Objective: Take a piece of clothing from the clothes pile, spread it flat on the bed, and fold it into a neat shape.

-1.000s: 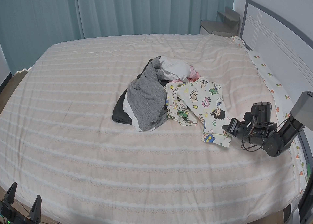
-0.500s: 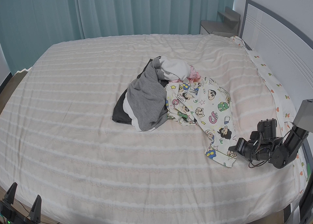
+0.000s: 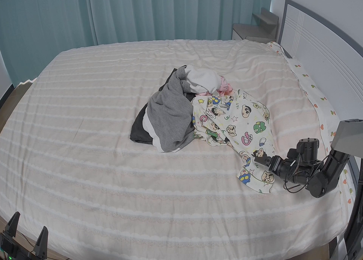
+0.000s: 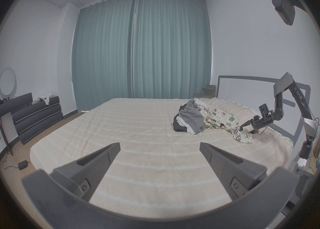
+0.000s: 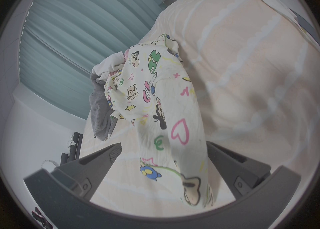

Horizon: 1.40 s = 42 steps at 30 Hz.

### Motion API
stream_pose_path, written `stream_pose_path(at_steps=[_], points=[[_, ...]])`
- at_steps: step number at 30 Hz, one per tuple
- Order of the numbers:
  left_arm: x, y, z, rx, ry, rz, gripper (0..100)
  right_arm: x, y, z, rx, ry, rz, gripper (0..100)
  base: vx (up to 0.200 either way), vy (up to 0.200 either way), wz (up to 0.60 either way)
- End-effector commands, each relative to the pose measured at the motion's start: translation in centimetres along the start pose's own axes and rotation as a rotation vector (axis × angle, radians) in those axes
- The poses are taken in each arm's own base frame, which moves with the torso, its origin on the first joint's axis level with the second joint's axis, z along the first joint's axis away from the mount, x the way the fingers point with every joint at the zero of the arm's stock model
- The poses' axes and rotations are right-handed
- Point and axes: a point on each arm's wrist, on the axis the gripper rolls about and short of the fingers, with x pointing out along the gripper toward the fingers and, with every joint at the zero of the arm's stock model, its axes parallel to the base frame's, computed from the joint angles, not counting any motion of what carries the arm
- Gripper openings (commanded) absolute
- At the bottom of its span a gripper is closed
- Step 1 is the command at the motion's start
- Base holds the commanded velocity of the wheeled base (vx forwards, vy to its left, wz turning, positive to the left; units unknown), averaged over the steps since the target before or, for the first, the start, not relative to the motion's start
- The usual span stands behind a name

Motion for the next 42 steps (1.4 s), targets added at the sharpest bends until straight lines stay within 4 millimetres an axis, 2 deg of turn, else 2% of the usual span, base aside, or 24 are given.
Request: stream_pose_path(at_steps=[1,9,13,14,20,27,28,35,42], points=[[0.0,0.0,-0.4,0.000,0.006,0.000,100,1.7,-0.6,0.0,0.000,0.007,-0.003,100,0.000,0.000,0.00],[0.0,0.0,-0.4,0.000,0.006,0.000,100,3.9,0.1,1.5,-0.004,0.006,0.004,100,0.000,0.000,0.00],[0.0,0.0,-0.4,0.000,0.006,0.000,100,4.4,0.9,1.2,-0.014,0.025,0.017,100,0.000,0.000,0.00],[0.0,0.0,-0.4,0.000,0.006,0.000,100,4.4,0.9,1.0,-0.015,0.033,0.017,0,0.000,0.000,0.00],[0.0,0.0,-0.4,0.000,0.006,0.000,100,4.2,0.9,0.9,-0.014,0.039,0.017,0,0.000,0.000,0.00],[0.0,0.0,-0.4,0.000,0.006,0.000,100,2.6,0.7,0.8,0.010,0.034,0.021,0,0.000,0.000,0.00],[0.0,0.0,-0.4,0.000,0.006,0.002,100,0.9,1.7,1.0,0.029,0.034,0.085,0,0.000,0.000,0.00],[0.0,0.0,-0.4,0.009,0.006,0.000,100,-5.9,5.4,1.4,0.021,-0.031,0.270,0,0.000,0.000,0.00],[0.0,0.0,-0.4,0.024,0.004,0.000,100,-11.9,9.0,1.5,-0.047,-0.103,0.414,0,0.000,0.000,0.00]])
